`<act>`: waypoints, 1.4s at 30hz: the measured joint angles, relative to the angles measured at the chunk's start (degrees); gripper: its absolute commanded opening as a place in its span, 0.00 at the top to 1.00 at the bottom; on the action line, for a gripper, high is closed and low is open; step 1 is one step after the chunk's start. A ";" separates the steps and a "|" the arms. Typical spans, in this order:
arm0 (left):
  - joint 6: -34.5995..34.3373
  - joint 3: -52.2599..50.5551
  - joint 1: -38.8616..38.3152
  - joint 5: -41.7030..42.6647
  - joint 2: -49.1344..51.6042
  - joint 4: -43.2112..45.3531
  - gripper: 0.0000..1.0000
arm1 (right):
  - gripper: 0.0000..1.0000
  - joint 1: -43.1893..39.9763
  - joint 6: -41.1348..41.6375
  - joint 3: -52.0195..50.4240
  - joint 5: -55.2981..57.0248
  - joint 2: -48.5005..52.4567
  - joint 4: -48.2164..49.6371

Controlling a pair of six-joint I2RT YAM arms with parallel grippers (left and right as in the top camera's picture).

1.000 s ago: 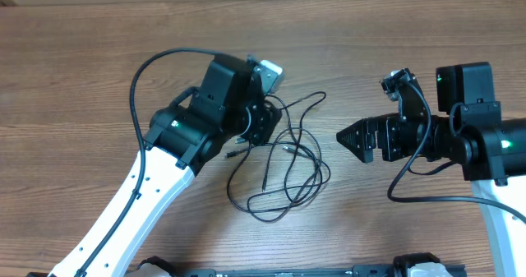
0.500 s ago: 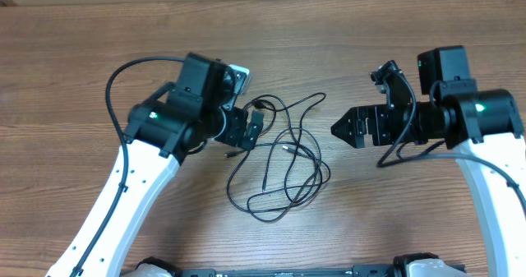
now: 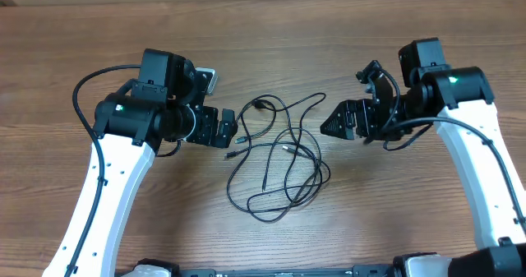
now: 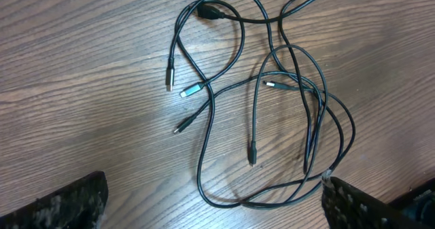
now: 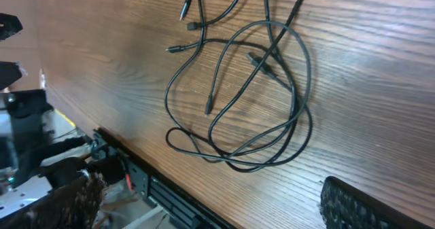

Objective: Untangle cables

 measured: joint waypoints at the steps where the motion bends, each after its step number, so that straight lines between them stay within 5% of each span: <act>1: 0.02 0.00 0.00 0.04 0.00 0.02 0.00 | 0.00 0.13 -0.04 -0.09 -0.17 0.15 0.00; 7: 0.00 0.00 0.00 0.20 0.00 0.00 0.00 | 0.00 5.97 0.37 -2.95 -0.68 1.27 2.95; 26: 0.02 0.00 0.00 0.37 0.00 0.02 0.00 | 0.00 21.22 20.63 -24.06 4.98 1.53 33.38; 42: 0.02 0.00 0.00 0.37 0.00 0.00 0.00 | 0.26 22.97 29.81 -34.75 5.99 2.38 45.66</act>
